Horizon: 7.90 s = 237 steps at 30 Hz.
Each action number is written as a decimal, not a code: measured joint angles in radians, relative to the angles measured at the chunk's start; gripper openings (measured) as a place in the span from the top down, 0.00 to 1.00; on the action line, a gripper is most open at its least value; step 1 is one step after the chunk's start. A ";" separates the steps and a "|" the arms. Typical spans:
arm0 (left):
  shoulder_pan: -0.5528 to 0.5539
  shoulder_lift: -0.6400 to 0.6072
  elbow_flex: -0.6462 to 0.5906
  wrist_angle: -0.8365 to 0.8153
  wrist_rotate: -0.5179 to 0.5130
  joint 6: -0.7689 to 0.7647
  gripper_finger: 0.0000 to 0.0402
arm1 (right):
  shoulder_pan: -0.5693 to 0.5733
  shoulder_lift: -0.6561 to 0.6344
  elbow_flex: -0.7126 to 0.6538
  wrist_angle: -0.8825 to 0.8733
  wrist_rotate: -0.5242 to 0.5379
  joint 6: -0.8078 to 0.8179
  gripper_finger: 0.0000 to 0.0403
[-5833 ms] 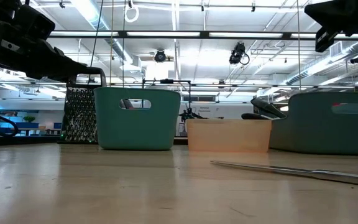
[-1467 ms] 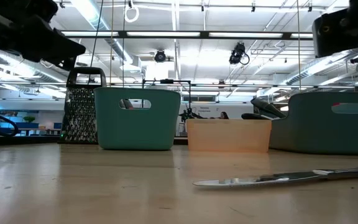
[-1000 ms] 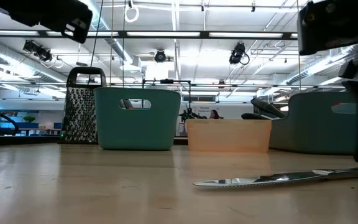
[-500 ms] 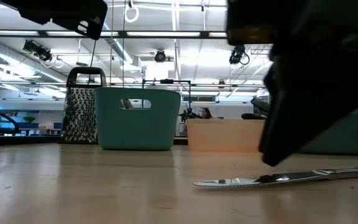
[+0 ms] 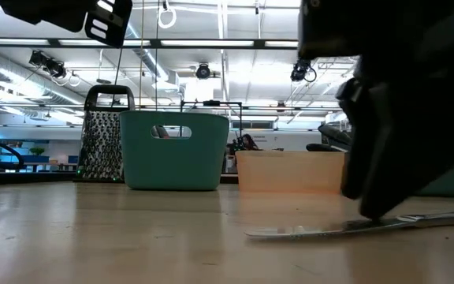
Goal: Pick & Place Kitchen Items
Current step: Put the silver knife into the orange container
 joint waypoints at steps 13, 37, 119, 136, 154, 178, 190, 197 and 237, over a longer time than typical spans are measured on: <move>-0.015 0.000 0.000 -0.006 -0.019 0.031 0.98 | 0.038 -0.068 0.001 -0.204 -0.022 0.054 0.49; -0.019 -0.091 -0.001 -0.003 -0.072 0.119 0.99 | 0.078 -0.163 -0.219 -0.294 -0.216 -0.096 0.49; 0.069 0.420 -0.101 0.299 -0.231 -0.157 1.00 | -0.151 -0.159 -0.292 0.291 -0.132 -0.233 0.79; 0.099 0.454 -0.100 0.337 -0.170 -0.153 1.00 | -0.161 -0.160 -0.292 0.308 -0.135 -0.235 0.79; 0.123 0.497 -0.100 0.347 -0.153 -0.197 1.00 | -0.164 -0.161 -0.292 0.324 -0.136 -0.240 0.79; 0.135 0.548 -0.098 0.336 -0.175 -0.302 1.00 | -0.164 -0.249 -0.289 0.192 -0.266 -0.114 0.56; 0.135 0.549 -0.100 0.343 -0.170 -0.292 1.00 | -0.192 -0.222 -0.289 0.134 -0.355 -0.077 0.56; 0.135 0.549 -0.101 0.345 -0.168 -0.285 1.00 | -0.197 -0.182 -0.285 0.150 -0.347 -0.101 0.56; 0.135 0.549 -0.102 0.347 -0.163 -0.272 0.99 | -0.198 -0.103 -0.135 -0.006 -0.240 -0.186 0.80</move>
